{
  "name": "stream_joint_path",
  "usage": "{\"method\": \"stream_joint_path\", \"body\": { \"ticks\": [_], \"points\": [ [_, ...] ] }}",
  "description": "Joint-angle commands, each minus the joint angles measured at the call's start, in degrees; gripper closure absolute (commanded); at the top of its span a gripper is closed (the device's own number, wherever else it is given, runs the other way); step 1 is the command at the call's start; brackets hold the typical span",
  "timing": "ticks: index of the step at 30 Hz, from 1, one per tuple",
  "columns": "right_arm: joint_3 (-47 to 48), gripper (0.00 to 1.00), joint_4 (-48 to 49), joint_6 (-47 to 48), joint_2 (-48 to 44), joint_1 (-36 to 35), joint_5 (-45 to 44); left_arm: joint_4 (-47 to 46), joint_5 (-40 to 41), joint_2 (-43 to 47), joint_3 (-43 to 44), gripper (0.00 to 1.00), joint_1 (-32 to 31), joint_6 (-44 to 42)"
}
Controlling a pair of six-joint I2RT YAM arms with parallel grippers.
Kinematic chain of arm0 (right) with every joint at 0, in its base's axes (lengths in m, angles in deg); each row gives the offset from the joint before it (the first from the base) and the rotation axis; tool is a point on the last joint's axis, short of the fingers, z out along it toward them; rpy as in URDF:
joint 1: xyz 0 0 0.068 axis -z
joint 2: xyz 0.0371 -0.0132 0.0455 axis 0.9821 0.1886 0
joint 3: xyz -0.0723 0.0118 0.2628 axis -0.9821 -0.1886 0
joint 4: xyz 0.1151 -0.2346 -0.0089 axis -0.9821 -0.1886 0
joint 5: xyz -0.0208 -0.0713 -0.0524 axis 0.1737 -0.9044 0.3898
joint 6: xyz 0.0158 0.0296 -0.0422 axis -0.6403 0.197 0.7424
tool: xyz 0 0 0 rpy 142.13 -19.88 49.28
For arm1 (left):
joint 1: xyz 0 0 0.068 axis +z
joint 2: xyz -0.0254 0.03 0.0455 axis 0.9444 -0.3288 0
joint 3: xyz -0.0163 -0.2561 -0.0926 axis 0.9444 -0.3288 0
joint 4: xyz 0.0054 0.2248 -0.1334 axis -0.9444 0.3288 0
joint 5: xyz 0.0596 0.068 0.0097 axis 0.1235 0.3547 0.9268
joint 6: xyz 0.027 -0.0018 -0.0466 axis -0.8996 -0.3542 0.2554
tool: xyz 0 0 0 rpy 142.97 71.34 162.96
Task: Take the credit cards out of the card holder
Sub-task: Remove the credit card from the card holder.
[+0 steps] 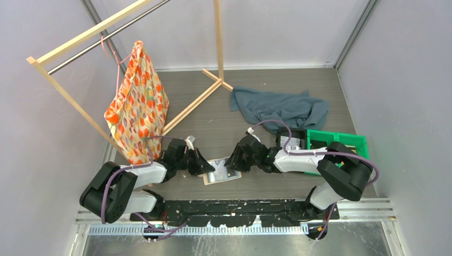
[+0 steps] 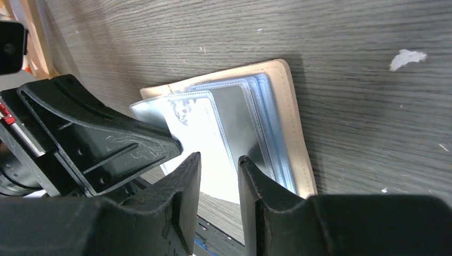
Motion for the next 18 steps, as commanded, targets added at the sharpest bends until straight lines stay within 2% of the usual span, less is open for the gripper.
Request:
{"method": "stream_joint_path", "body": {
  "ticks": [1, 9, 18],
  "points": [
    [1.92, 0.63, 0.26, 1.19, 0.87, -0.41, -0.41, -3.30, -2.23, -0.40, -0.19, 0.99, 0.26, -0.57],
    [-0.55, 0.63, 0.99, 0.42, 0.85, -0.31, -0.57, -3.86, -3.00, 0.59, -0.47, 0.99, 0.28, -1.07],
    [0.73, 0.64, 2.34, 1.47, -1.49, -0.39, -0.11, -6.64, -4.41, -4.21, 0.12, 0.99, 0.35, -1.25]
  ]
}}
